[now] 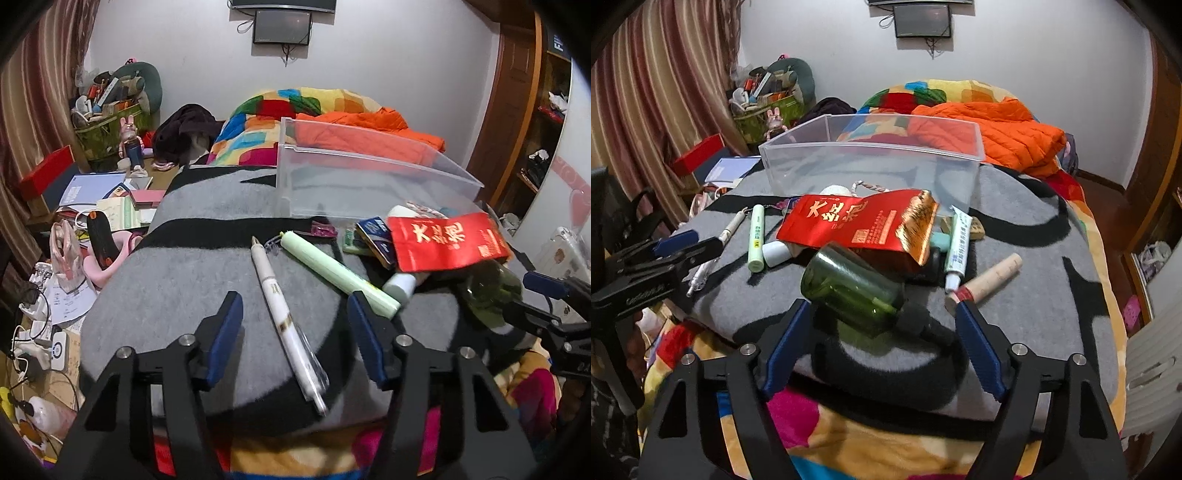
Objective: Organize objects
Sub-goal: 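Grasp the white pen with left tool while right tool grasps green glass bottle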
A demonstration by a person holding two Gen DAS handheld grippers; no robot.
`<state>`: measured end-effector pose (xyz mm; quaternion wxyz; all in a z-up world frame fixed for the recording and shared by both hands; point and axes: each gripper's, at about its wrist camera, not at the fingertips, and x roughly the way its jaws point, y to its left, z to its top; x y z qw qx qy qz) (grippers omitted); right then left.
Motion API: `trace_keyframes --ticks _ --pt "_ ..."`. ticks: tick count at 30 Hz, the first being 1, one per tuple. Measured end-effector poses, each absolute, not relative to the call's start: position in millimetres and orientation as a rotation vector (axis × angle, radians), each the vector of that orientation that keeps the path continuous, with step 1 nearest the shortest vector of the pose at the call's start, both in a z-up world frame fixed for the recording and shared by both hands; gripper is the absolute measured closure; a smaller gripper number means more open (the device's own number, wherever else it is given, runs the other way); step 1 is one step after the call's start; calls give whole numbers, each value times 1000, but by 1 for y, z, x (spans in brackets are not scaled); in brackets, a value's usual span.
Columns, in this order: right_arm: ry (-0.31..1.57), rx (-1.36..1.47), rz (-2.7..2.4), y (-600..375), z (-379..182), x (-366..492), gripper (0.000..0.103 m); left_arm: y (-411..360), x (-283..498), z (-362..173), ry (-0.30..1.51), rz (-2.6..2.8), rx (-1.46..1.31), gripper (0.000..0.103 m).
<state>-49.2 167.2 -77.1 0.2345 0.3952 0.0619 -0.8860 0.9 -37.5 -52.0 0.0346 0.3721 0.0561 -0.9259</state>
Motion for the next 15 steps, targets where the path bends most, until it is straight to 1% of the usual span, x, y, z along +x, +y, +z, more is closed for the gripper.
trace_keyframes --ticks 1,3,6,7,8,9,11,12,14,15 --pt "177 1082 -2424 165 -77 -52 27 -38 -3 -54 168 -2842 1147 47" --pt "185 1080 -2405 160 -79 -56 27 -39 -11 -59 165 -2832 1171 57" --pt "214 1090 -2385 153 -83 -60 30 -43 -19 -70 188 -2816 1207 66" --pt "225 1099 -2376 150 -85 -62 33 -43 -18 -71 175 -2820 1179 67" --pt "233 1105 -2368 148 -87 -63 39 -43 -18 -71 170 -2817 1175 71" --pt "236 1109 -2364 146 -88 -63 42 -44 -18 -71 168 -2812 1166 78" --pt "246 1126 -2352 144 -92 -63 58 -47 -15 -71 181 -2811 1160 85" --pt "245 1129 -2347 144 -93 -62 60 -50 -12 -70 205 -2812 1158 89" --pt "243 1119 -2349 145 -92 -59 61 -55 -6 -69 236 -2818 1156 93" --pt "243 1113 -2352 146 -92 -58 61 -57 -3 -68 233 -2817 1150 93"
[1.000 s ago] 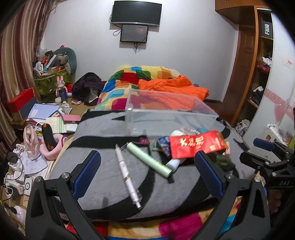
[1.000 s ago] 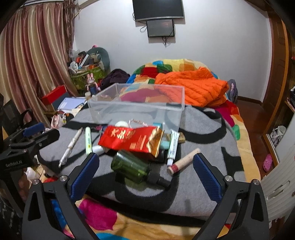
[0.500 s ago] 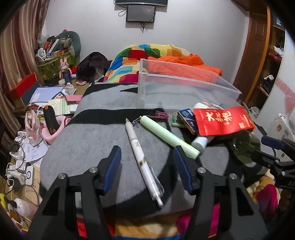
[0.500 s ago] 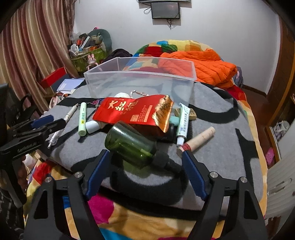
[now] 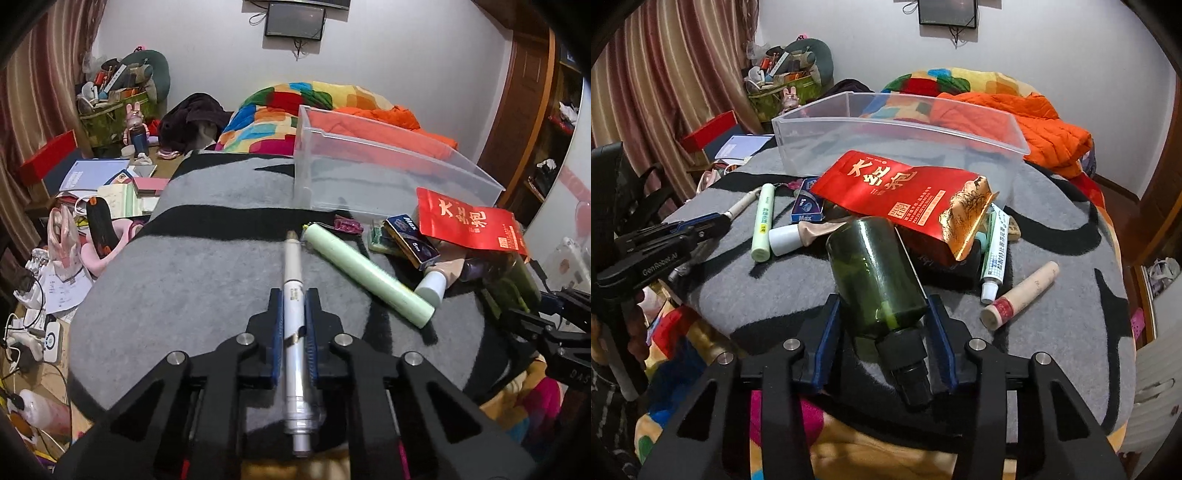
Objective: Organize objects
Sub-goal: 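Grasp the white pen with left tool while right tool grasps green glass bottle, then carry the pen and bottle into the clear box and open both tools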
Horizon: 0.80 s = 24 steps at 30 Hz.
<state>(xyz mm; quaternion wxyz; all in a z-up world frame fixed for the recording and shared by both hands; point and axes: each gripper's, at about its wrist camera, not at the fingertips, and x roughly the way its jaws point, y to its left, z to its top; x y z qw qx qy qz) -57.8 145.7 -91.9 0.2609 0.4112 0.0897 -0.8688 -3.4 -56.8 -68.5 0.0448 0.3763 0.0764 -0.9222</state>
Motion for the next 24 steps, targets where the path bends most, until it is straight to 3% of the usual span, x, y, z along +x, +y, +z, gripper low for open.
trace_keyframes --ticks 11,24 --pt "143 1049 -2357 160 -66 -50 61 -48 28 -31 215 -2922 1033 93" --pt "81 902 -2458 164 -9 -97 61 -30 -21 18 222 -3053 937 93"
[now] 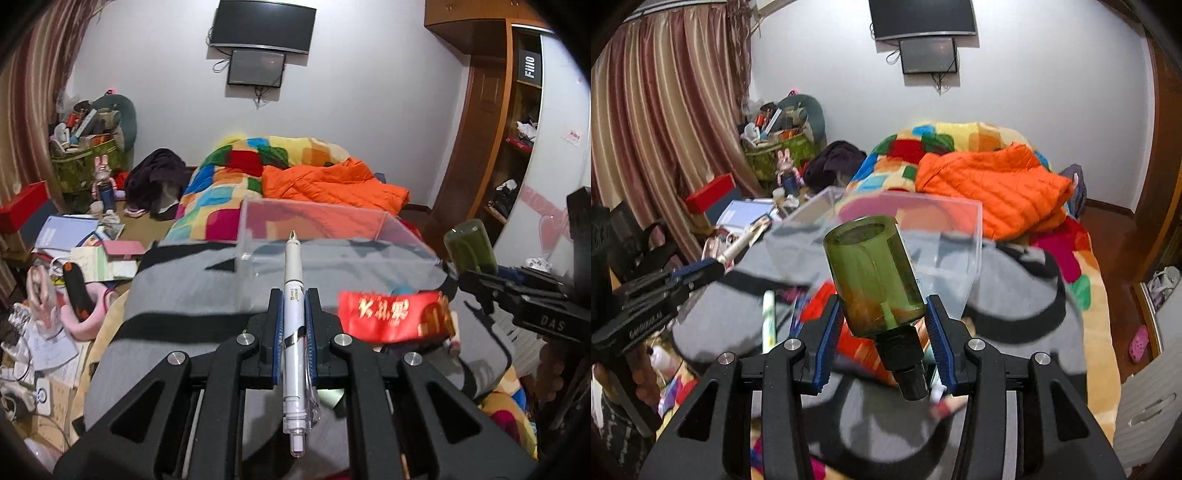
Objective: Organize objects
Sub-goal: 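Carry the pen and bottle into the clear box and open both tools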
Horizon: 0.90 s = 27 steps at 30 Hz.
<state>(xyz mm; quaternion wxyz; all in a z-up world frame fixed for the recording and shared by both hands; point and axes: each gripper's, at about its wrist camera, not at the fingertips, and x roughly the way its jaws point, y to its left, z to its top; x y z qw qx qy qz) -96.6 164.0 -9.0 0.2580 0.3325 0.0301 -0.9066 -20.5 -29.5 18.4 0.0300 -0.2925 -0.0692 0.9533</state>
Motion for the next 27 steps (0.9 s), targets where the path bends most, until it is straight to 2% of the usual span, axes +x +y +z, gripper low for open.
trace_keyframes --ticks 12,19,27 --pt "55 906 -2498 152 17 -177 61 -22 -94 45 -163 2927 -903 93" --pt "92 1011 -2448 135 -1 -214 61 -23 -138 33 -195 2859 -1015 93" --pt "153 1152 -2388 118 -39 -248 61 -18 -168 11 -129 2825 -1121 93"
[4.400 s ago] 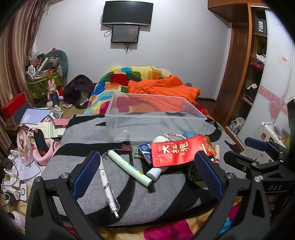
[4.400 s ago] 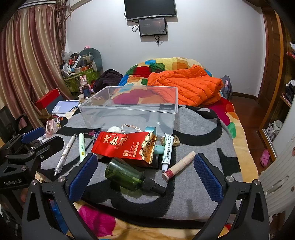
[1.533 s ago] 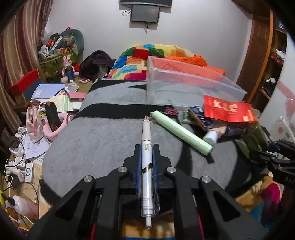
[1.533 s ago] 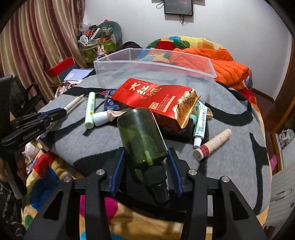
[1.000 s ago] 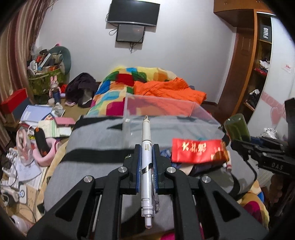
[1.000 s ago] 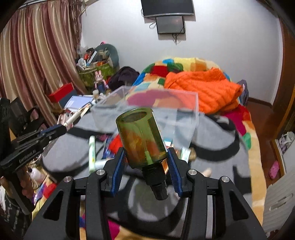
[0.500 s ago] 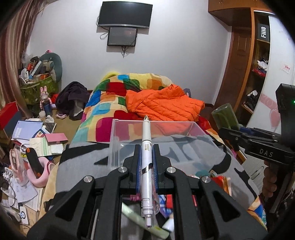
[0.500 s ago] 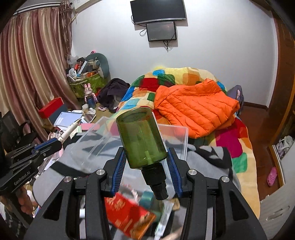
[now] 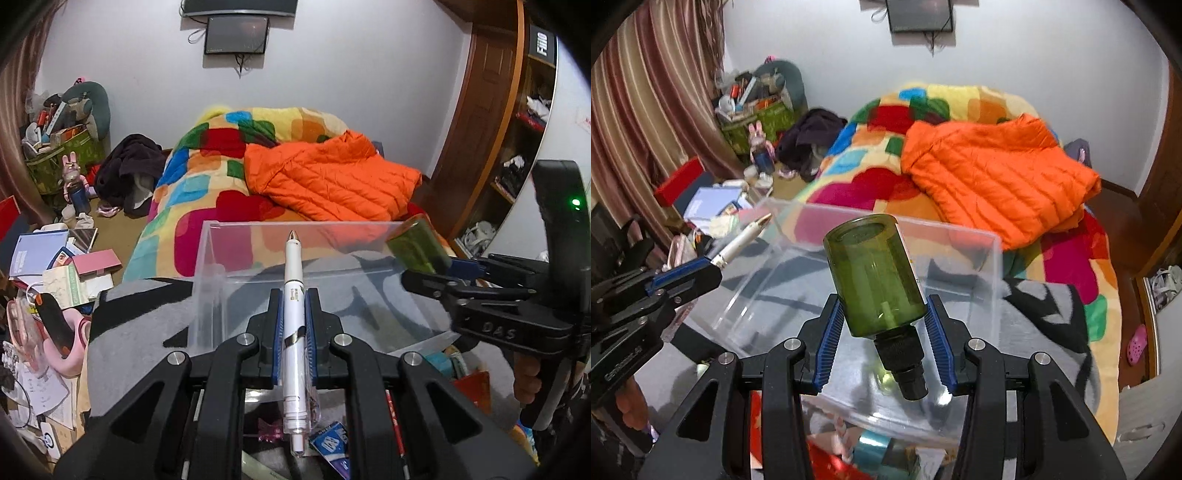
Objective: Organize objects
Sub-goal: 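Carry the pen and bottle into the clear box and open both tools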
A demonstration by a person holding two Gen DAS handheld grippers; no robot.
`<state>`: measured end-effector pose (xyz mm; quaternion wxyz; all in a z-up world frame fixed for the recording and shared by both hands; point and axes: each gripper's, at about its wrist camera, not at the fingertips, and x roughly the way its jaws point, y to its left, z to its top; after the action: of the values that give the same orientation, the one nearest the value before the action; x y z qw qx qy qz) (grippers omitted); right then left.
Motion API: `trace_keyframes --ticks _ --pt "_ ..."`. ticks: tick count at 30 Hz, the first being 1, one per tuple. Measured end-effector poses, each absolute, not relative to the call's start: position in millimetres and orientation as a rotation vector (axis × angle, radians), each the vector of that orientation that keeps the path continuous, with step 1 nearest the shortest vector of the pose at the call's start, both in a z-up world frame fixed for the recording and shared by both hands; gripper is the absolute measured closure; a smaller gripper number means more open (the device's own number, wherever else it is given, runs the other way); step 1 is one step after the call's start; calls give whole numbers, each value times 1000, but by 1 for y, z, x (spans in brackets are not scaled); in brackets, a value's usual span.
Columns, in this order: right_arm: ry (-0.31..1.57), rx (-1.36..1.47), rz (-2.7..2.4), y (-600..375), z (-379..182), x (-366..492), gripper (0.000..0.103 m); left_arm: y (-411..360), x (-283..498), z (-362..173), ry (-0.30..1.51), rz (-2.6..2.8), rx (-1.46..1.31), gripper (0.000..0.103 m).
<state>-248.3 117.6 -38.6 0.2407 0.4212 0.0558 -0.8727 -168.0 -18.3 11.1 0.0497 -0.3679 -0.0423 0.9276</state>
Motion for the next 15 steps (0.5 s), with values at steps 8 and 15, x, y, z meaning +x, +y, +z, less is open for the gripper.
trace_keyframes --ticks 8,15 --pt "199 1246 -2308 102 -62 -265 61 -20 -181 -3 -171 2780 -1184 92" --pt "258 1260 -2284 95 -68 -261 61 -18 -177 0 -137 2820 -1158 64"
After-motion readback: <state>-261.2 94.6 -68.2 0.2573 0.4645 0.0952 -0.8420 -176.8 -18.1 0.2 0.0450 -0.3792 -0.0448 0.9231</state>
